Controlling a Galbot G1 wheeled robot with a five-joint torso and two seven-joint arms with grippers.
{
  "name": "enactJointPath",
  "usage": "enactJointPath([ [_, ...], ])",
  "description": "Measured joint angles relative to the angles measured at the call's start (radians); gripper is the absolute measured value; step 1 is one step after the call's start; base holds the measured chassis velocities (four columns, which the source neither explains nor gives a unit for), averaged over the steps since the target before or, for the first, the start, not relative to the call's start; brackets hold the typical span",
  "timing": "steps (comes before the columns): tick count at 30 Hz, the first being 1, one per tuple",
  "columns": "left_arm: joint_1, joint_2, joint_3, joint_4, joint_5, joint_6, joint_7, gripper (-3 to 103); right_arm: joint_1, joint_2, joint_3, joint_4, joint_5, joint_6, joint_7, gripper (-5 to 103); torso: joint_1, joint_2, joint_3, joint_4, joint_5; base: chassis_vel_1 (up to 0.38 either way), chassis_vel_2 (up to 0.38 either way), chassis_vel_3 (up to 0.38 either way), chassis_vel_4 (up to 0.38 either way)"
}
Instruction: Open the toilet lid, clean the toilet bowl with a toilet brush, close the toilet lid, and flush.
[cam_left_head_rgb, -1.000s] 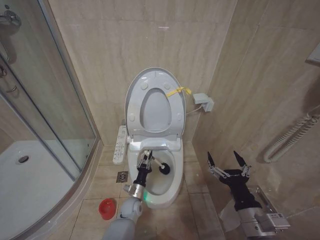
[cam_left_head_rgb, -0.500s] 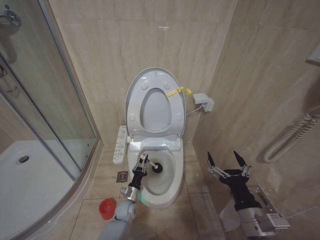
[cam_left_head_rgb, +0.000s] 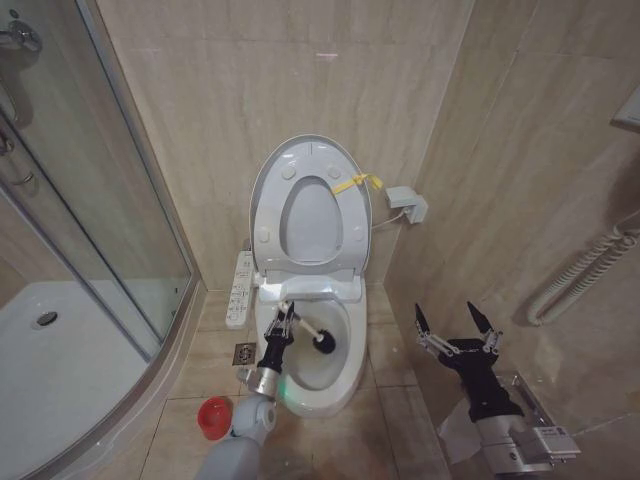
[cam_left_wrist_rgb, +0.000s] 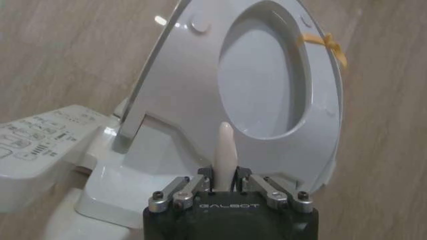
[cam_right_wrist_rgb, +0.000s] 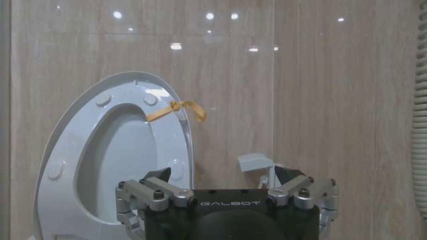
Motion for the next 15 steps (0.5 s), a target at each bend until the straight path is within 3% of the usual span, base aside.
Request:
enactJointPath([
  [6,0.007,0.006,0.001,-0.022,-0.008,-0.003,0.006,22,0.0,0.0,0.0,0.0,0.0,0.0,0.0,100,0.0,0.0,0.0,0.0001,-0.0001,0.0,0.0,0.0,0.0],
  [8,0.015,0.006,0.018,-0.076,-0.117,0.031,0.013,22,0.0,0.0,0.0,0.0,0.0,0.0,0.0,100,0.0,0.0,0.0,0.0,0.0001,0.0,0.0,0.0,0.0],
  [11,0.018,-0.005,0.029,-0.102,-0.19,0.061,0.004,22,0.0,0.0,0.0,0.0,0.0,0.0,0.0,100,0.0,0.0,0.0,-0.0002,-0.0002,0.0,0.0,0.0,0.0],
  [15,0.003,-0.015,0.016,-0.05,-0.141,0.042,0.018,22,0.0,0.0,0.0,0.0,0.0,0.0,0.0,100,0.0,0.0,0.0,-0.0001,-0.0001,0.0,0.0,0.0,0.0],
])
